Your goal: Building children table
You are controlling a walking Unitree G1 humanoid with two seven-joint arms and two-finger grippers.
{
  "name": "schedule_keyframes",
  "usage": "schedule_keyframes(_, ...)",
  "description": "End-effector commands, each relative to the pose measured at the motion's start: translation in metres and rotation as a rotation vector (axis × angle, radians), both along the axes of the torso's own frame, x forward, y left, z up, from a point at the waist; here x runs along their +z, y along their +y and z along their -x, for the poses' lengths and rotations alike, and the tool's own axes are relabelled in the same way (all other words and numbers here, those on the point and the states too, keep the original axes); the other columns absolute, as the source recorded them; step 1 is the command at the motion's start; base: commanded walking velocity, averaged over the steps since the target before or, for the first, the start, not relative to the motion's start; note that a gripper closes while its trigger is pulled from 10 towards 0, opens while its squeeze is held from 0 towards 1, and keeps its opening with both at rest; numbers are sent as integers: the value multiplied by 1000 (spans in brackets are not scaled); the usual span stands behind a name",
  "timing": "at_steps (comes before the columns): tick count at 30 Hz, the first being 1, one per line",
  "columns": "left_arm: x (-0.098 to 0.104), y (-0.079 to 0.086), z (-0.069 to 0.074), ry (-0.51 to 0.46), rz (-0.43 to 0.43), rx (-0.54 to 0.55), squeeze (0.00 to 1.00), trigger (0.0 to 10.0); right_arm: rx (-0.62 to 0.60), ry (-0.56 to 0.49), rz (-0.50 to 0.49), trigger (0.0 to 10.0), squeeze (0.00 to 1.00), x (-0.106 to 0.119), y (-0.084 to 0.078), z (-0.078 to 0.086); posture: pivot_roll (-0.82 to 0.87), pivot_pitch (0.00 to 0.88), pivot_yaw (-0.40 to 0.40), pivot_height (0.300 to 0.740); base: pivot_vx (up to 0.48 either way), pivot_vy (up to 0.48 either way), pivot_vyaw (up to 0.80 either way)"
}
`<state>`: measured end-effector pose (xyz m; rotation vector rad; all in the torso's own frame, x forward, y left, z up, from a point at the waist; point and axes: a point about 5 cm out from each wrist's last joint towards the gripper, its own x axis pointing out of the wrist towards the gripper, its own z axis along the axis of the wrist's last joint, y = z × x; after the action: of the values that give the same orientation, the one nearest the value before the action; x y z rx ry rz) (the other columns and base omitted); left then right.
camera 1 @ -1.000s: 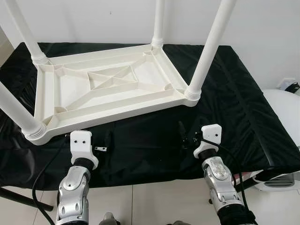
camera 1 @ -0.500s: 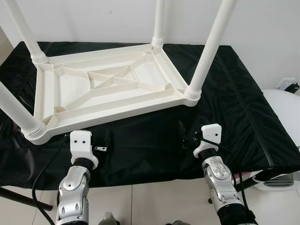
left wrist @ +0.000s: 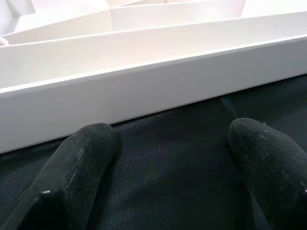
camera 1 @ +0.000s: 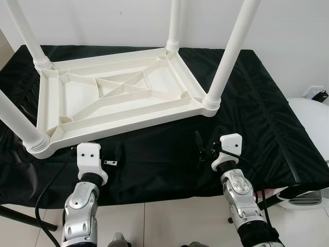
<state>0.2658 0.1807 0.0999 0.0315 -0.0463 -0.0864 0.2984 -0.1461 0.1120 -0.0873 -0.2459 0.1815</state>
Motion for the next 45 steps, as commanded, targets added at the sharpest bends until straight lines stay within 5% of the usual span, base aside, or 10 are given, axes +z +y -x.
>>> schedule_keyframes(1,-5,0,0,8,48,184,0,10000,-9,1,-8,10000,0,-1,-3,0,84,93,-50,740,0,0,0)
schedule_keyframes(45,-5,-4,3,2,35,159,0,10000,-2,-3,-6,10000,0,-1,-4,2,84,84,-49,740,0,0,0)
